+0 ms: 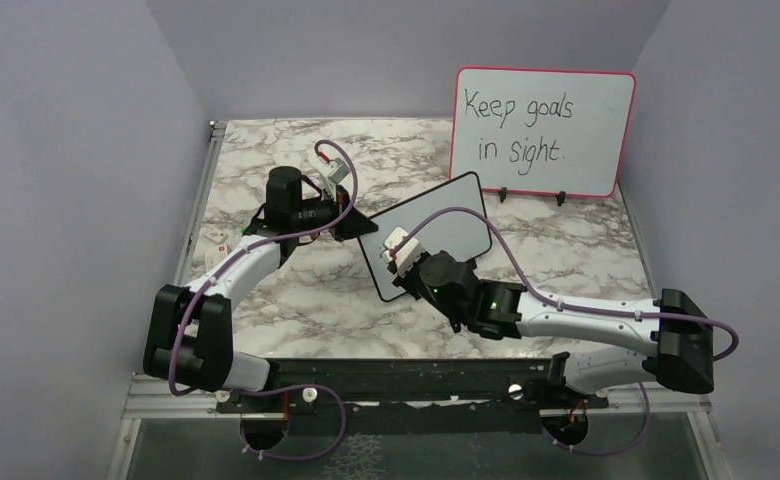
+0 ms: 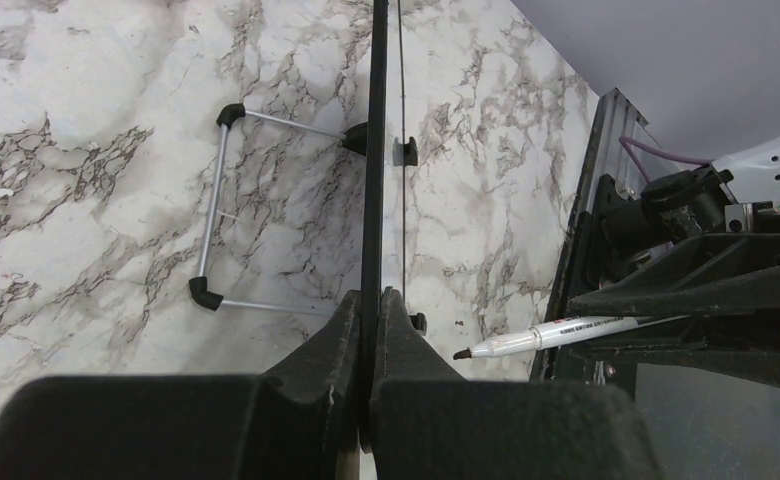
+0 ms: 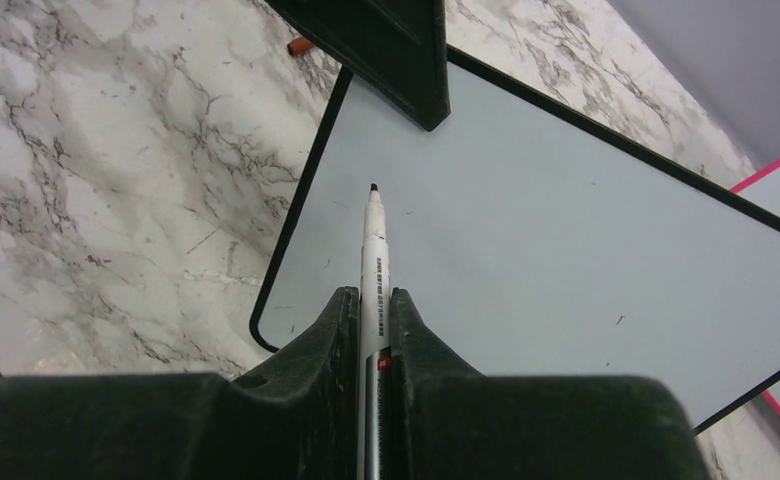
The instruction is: Write a sentence on the whiteboard
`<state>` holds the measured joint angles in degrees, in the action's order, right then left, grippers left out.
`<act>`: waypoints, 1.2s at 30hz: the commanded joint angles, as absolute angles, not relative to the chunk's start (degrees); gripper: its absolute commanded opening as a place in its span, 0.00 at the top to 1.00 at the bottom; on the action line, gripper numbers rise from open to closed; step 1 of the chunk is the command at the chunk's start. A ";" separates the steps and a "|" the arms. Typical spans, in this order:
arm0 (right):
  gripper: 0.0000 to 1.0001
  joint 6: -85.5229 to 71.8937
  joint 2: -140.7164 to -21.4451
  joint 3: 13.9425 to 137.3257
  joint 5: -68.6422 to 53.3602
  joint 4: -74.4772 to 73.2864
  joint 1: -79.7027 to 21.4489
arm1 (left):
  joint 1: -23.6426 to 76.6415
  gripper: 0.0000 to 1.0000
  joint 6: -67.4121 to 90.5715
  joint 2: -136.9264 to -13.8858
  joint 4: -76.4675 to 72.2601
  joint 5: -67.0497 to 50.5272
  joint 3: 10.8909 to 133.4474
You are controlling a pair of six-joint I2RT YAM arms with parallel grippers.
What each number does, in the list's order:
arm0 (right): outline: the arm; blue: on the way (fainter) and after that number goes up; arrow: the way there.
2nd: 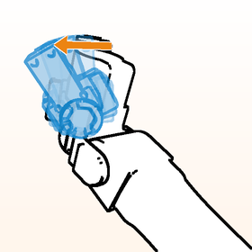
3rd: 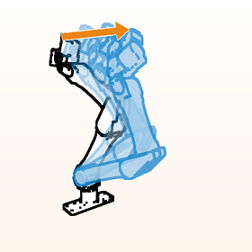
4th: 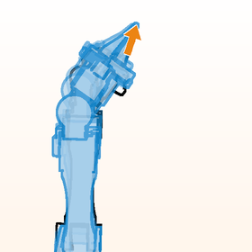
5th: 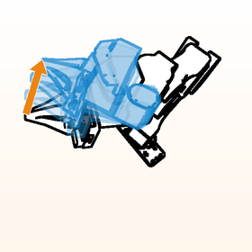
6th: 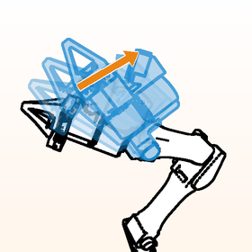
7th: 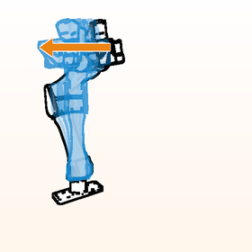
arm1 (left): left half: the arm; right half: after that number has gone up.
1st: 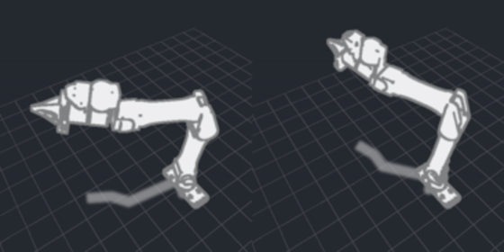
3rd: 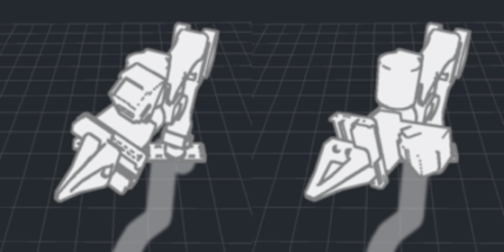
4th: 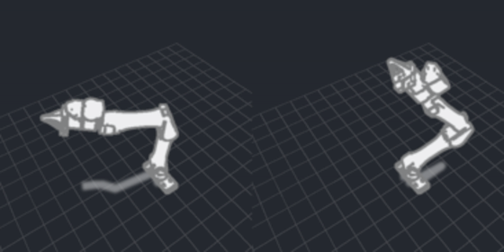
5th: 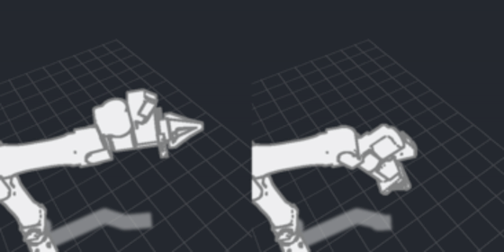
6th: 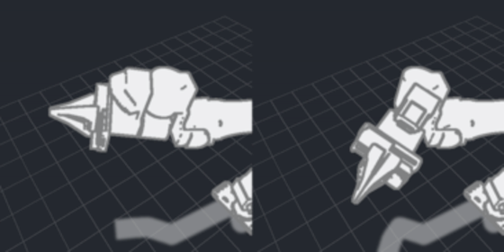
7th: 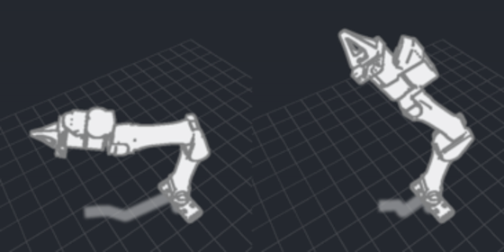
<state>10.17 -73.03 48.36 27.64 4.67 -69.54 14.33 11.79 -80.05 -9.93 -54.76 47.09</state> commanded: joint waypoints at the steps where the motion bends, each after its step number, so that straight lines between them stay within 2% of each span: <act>1: 1.00 10.37 -74.09 51.42 30.97 6.68 -69.97 | 14.77 1.00 8.13 -81.66 -5.10 -53.13 46.81; 36: 0.99 9.89 -82.34 58.00 32.70 4.49 -70.00 | 15.29 1.00 4.95 -79.63 -1.85 -48.60 47.20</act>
<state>10.55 -81.08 55.99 30.83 4.45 -69.69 14.66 9.54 -79.18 -7.09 -53.87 47.57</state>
